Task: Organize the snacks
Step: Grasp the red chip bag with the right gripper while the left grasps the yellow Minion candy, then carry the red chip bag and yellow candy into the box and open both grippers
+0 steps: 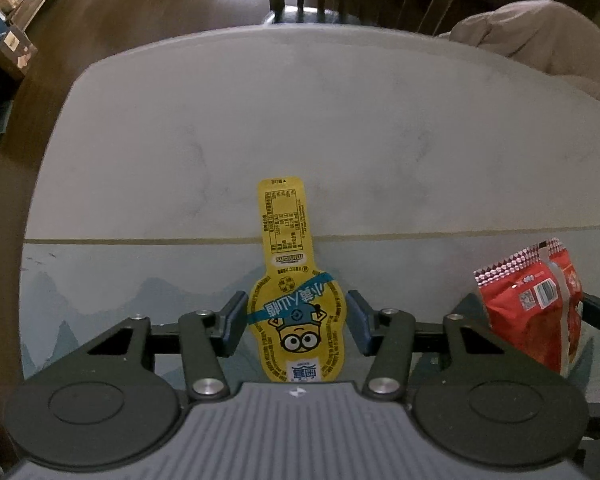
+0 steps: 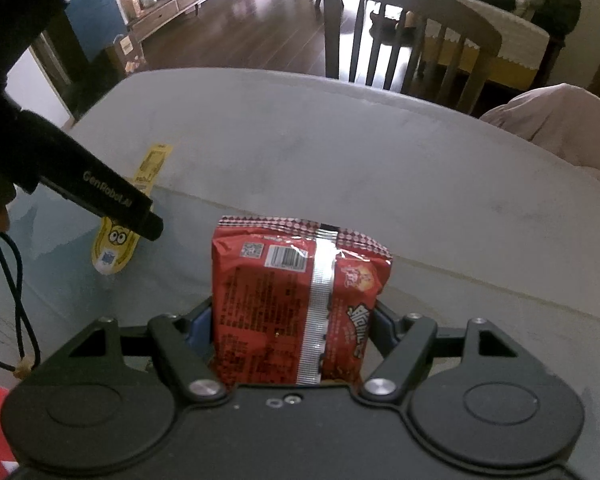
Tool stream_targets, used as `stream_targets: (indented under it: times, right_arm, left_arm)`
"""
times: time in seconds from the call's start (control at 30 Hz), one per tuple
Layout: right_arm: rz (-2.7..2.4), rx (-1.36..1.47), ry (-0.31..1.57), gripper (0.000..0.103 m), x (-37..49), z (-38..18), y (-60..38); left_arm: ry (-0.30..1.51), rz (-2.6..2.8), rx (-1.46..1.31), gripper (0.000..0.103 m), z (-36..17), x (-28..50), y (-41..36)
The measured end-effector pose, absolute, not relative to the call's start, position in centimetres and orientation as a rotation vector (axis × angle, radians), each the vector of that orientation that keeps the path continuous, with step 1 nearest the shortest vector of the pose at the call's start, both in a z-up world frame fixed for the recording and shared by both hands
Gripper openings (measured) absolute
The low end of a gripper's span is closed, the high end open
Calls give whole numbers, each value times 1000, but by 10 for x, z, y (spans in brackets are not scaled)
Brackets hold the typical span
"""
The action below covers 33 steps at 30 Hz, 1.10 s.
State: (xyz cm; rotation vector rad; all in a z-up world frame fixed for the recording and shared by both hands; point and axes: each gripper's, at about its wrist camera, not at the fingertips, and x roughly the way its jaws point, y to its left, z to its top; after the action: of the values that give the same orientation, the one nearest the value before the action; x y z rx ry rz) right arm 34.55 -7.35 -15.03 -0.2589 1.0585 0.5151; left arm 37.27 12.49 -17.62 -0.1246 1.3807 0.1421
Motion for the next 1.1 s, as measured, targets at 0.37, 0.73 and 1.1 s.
stream_targets:
  times: [0.37,0.73,1.1]
  right_arm:
    - [458,-194,944,75,323,-75,-95]
    - [446,-188,829,75,258,12,-109]
    - [488,-185,832,75,176,35,-106]
  left_arm:
    - [1198,108,-135,52,-74,356,108]
    - [1084,57,-75,52,30,293,84]
    - [1097,-25,-16,52,38,202,78]
